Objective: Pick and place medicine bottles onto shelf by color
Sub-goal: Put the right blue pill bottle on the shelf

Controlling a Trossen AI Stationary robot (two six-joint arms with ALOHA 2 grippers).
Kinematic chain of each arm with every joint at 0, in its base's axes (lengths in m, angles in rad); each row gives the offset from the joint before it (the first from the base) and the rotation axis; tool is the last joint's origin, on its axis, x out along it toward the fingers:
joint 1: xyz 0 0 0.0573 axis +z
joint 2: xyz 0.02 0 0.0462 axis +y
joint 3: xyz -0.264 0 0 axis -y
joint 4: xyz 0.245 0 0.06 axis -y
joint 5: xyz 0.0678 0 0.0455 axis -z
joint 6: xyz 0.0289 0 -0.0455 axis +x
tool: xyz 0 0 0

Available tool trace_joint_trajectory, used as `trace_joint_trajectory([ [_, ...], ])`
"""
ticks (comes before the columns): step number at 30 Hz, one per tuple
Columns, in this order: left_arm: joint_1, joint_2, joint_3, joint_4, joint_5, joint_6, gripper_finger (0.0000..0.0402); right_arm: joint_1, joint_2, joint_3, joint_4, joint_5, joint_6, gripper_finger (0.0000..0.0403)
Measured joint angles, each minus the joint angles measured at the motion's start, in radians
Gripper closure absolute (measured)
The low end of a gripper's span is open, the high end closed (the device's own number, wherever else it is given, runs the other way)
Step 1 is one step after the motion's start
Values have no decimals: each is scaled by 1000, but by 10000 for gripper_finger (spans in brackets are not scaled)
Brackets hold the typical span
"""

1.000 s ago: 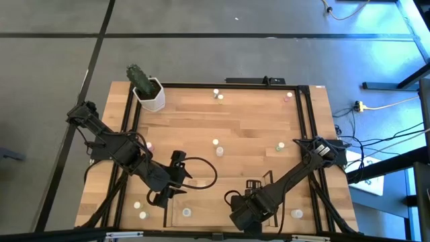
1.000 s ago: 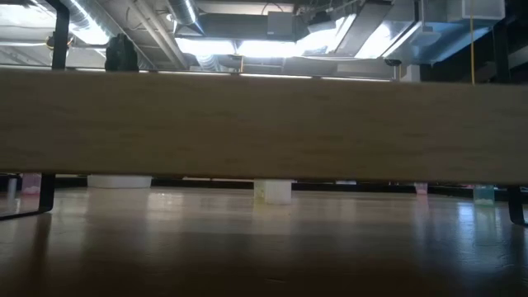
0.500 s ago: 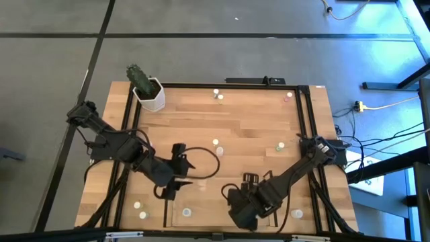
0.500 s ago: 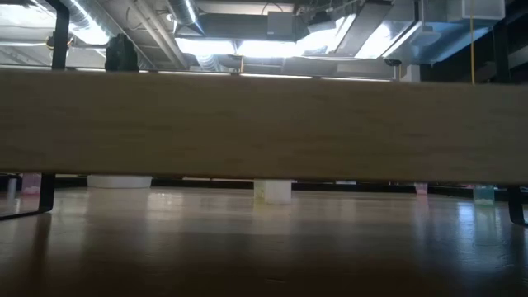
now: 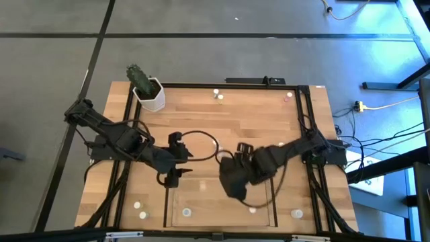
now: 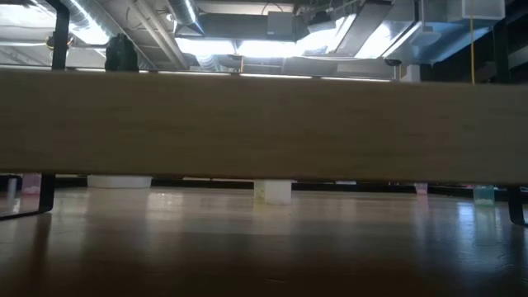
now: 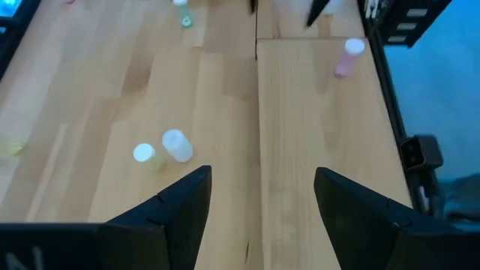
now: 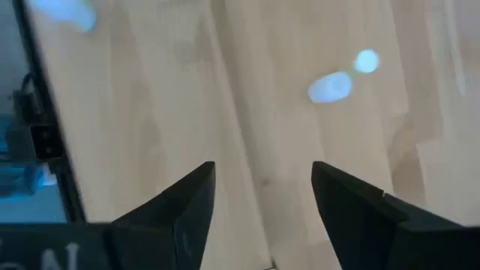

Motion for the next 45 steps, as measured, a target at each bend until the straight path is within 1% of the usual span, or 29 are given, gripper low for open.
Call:
trace_joint_trajectory([
  [7,0,-62,0,-16,-45,-8,171,-135,-16,0,0,0,-116,179],
  [12,0,-91,0,-19,-66,-7,171,-230,-60,-2,0,1,-204,179],
  [16,5,-99,0,-54,-103,-26,171,-291,-115,-17,0,8,-271,179],
  [19,30,-98,0,-78,-126,-60,171,-334,-179,-66,1,17,-312,179],
  [23,79,-98,0,-77,-128,-87,171,-388,-310,-199,1,23,-340,179],
  [26,115,-98,0,-66,-135,-88,171,-424,-441,-352,-1,33,-307,179],
  [31,185,-98,0,-15,-138,-128,171,-464,-640,-582,-4,54,-79,179],
  [35,239,-98,0,14,-138,-134,171,-474,-744,-716,0,51,142,179],
  [37,261,-93,1,31,-139,-135,171,-484,-784,-784,0,45,213,179],
  [41,288,-85,2,48,-138,-138,171,-528,-837,-934,0,-36,232,179],
  [45,294,-76,1,72,-133,-139,171,-572,-865,-1067,7,-122,193,179],
])
